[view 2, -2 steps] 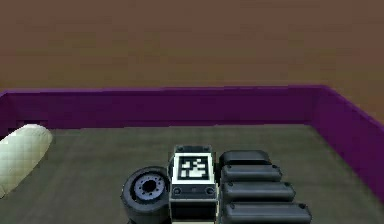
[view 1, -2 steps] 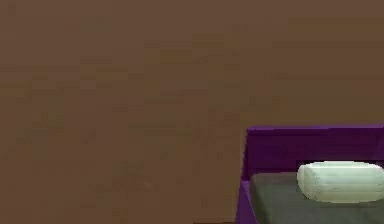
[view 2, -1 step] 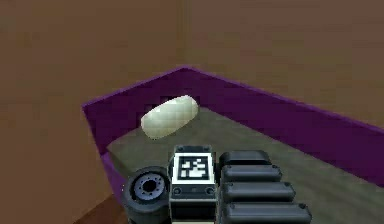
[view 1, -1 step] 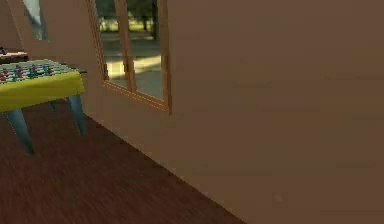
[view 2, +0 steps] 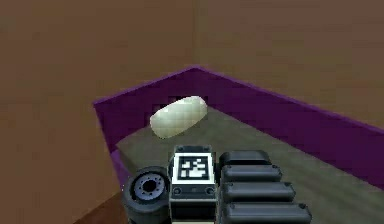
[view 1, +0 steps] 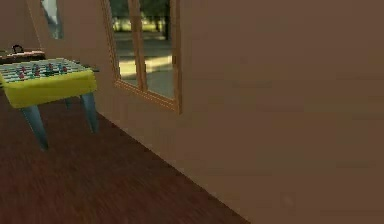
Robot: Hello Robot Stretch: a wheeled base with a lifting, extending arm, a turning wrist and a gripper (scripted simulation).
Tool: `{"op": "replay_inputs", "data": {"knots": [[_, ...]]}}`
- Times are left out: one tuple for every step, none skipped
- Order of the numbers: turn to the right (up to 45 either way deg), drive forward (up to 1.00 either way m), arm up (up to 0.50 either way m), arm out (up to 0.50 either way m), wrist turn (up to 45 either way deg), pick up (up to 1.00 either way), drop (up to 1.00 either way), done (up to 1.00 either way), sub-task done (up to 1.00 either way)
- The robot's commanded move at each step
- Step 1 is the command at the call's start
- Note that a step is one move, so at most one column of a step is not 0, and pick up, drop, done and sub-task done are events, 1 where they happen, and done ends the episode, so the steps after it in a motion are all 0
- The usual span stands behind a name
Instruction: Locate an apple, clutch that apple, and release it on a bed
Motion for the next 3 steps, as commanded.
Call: {"op": "replay_inputs", "data": {"knots": [[45.0, 0.0, 0.0, 0.0, 0.0, 0.0, 0.0, 0.0, 0.0], [42.0, 0.0, 0.0, 0.0, 0.0, 0.0, 0.0, 0.0, 0.0], [-45.0, 0.0, 0.0, 0.0, 0.0, 0.0, 0.0, 0.0, 0.0]]}}
